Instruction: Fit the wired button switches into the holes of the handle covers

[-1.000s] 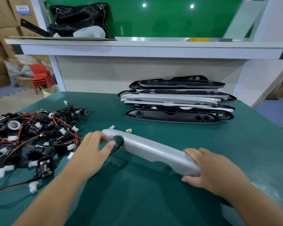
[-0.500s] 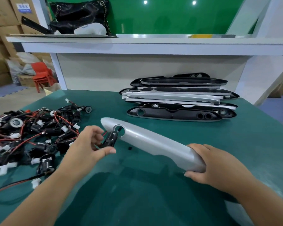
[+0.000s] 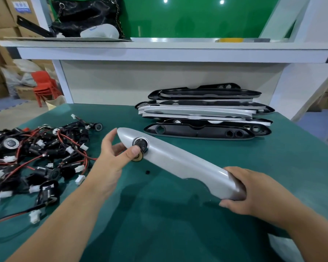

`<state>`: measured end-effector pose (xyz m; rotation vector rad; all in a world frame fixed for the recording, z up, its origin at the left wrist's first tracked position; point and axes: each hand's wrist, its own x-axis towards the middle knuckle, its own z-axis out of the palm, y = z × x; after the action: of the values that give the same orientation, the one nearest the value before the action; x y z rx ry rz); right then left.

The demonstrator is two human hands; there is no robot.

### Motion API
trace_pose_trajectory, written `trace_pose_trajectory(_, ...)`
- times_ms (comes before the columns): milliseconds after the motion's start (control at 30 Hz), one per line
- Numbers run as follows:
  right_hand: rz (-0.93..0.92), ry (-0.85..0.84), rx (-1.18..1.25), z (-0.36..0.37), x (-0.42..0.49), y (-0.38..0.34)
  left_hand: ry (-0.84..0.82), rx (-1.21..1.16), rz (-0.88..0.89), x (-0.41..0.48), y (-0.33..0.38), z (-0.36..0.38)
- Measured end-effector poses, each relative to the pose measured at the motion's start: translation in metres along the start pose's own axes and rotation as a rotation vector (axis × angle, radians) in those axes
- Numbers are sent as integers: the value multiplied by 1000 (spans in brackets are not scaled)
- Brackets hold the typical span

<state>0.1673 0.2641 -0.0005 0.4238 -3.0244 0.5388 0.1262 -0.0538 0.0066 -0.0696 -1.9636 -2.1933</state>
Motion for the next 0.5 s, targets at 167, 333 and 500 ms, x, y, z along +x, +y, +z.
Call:
trace_pose_trajectory(167,-16,-20,12,-2,-2,-5,-23,-410,-137,2,-3,13)
trace_pose_trajectory(333,-30,-35,15,-4,-3,-8,-9,-382,-169,1,-2,22)
trace_pose_trajectory(500,-34,-50,56,-9,-4,1,5,-279,-50,-4,-2,21)
